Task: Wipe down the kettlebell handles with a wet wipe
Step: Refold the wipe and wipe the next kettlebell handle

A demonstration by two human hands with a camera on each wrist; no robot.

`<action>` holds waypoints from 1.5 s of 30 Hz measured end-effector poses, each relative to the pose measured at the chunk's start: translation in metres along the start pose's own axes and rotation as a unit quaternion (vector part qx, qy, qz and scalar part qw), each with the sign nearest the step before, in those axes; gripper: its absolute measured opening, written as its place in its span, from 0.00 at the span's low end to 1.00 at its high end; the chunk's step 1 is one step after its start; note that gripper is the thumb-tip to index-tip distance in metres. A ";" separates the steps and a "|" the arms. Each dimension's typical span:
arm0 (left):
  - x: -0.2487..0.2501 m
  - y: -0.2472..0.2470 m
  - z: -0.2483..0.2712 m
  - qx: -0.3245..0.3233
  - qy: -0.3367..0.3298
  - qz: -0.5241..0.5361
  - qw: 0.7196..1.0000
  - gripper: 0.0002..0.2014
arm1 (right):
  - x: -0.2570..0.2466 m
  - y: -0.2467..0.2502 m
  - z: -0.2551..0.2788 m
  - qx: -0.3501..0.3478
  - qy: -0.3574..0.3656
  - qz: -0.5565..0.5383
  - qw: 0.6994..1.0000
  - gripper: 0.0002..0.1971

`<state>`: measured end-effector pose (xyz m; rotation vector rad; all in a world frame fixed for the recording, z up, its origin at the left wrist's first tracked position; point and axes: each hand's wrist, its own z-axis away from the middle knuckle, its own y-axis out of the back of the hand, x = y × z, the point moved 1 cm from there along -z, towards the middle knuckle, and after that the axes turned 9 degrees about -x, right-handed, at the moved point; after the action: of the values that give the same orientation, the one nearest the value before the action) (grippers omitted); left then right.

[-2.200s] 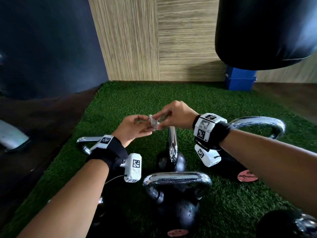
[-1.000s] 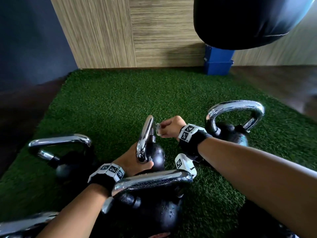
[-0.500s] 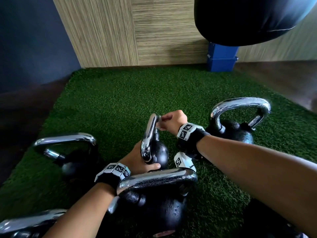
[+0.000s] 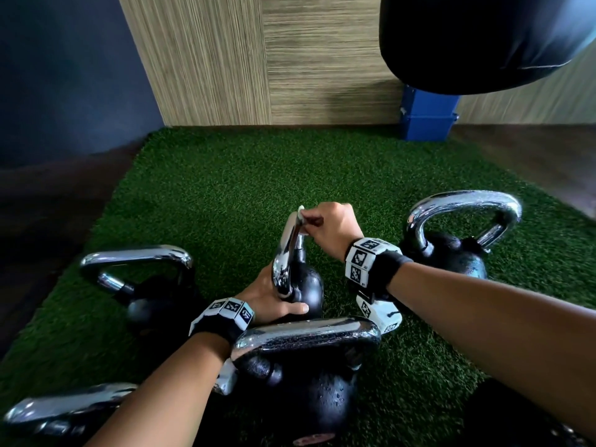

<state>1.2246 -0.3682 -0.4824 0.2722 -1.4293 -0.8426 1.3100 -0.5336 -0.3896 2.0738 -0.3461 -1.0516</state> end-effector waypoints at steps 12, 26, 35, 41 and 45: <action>0.003 0.013 -0.008 0.009 0.085 0.010 0.996 0.23 | -0.038 0.014 0.007 -0.064 0.176 0.072 0.980 0.09; 0.005 0.020 -0.014 0.024 0.017 0.134 0.991 0.45 | -0.044 0.007 -0.016 -0.197 -0.063 -0.178 0.962 0.13; 0.010 0.025 -0.006 -0.046 -0.004 0.078 0.996 0.37 | -0.037 -0.012 -0.009 -0.255 -0.066 -0.115 0.958 0.14; 0.007 0.025 -0.006 -0.070 -0.013 0.098 0.993 0.31 | -0.023 -0.021 -0.001 -0.289 -0.055 -0.075 0.953 0.13; 0.005 0.020 -0.008 -0.058 -0.025 0.137 0.989 0.31 | -0.013 -0.015 0.000 -0.374 -0.082 -0.116 0.916 0.13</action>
<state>1.2383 -0.3595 -0.4671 -0.0334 -1.4198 -0.7070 1.3006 -0.5165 -0.3932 1.3537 0.2156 -1.2547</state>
